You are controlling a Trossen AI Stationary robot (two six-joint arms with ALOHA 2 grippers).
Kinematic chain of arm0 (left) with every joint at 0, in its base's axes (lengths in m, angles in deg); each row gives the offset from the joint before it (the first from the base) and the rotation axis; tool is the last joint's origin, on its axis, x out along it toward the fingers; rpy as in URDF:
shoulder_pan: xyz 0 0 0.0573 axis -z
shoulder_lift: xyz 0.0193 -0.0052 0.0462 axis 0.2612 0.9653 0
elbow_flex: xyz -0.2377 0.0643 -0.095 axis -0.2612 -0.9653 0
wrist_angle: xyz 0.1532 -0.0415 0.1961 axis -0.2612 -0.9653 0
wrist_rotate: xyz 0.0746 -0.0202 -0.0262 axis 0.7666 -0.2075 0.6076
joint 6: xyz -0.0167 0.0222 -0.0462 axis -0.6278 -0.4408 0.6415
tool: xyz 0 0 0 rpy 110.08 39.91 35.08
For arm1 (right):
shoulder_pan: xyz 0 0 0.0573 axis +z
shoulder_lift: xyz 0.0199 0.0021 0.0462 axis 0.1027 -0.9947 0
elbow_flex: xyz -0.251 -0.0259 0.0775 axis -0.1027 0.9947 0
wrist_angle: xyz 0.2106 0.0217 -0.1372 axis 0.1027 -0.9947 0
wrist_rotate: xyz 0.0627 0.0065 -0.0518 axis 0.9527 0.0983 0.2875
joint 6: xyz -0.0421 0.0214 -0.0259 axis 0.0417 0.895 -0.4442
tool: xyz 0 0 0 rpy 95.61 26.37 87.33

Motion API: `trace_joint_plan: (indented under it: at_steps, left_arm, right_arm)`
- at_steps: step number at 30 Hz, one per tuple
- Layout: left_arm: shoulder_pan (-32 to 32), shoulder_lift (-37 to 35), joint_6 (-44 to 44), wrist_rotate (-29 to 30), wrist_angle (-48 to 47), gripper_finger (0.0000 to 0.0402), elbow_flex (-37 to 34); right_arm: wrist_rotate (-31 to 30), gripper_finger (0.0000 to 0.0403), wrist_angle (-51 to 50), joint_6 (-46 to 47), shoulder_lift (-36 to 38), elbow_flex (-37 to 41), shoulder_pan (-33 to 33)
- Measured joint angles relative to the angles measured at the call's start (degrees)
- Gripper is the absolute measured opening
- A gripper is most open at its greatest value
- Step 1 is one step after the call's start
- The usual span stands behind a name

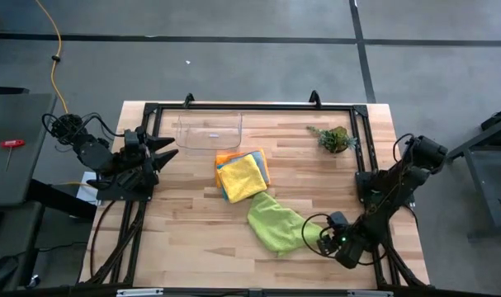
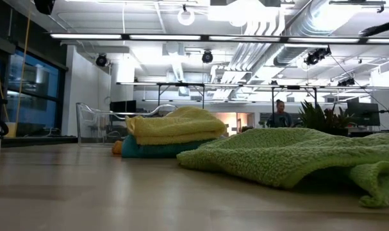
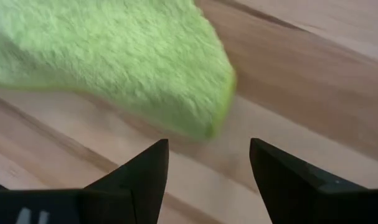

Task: Fold microfiber towels
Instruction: Fold the green towel

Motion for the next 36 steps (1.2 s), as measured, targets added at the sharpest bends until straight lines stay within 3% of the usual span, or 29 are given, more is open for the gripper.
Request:
trace_joint_plan:
  at_steps: [3, 6, 10, 13, 19, 29, 36]
  left_arm:
    - [-0.01, 0.0, 3.38, -1.6, 1.39, 0.0216, 0.0]
    - [-0.01, 0.92, 5.05, -10.54, 7.82, 0.0216, 0.02]
    - [0.05, 8.1, 0.55, -20.05, 15.43, 0.0216, 0.07]
    - [0.03, 15.1, -0.82, -20.98, 17.43, 0.0216, 0.05]
    - [0.01, 27.16, 1.21, -21.41, 20.53, 0.0216, 0.02]
    - [-4.12, 37.75, 0.76, -27.42, 33.27, 0.0216, 0.02]
    - [-7.8, 43.54, -0.78, -31.78, 37.05, 0.0216, 0.02]
  right_arm:
    - [-3.11, 0.0216, 5.85, -0.6, 0.0, 3.59, -0.92]
    - [-3.7, 0.0216, 10.23, -2.6, 0.27, 5.84, -1.72]
    - [-4.18, 0.02, 10.45, -6.38, 0.08, 5.3, -2.02]
    - [-5.91, 0.0157, 11.84, -9.17, 0.61, 3.66, -2.33]
    - [-9.3, 0.0014, 10.82, -18.61, 5.29, -2.02, -2.34]
    - [-17.68, 0.0002, 9.88, -38.34, 11.86, -8.85, -11.32]
    - [-20.93, 0.0001, 14.41, -38.87, 13.14, -9.09, -21.48]
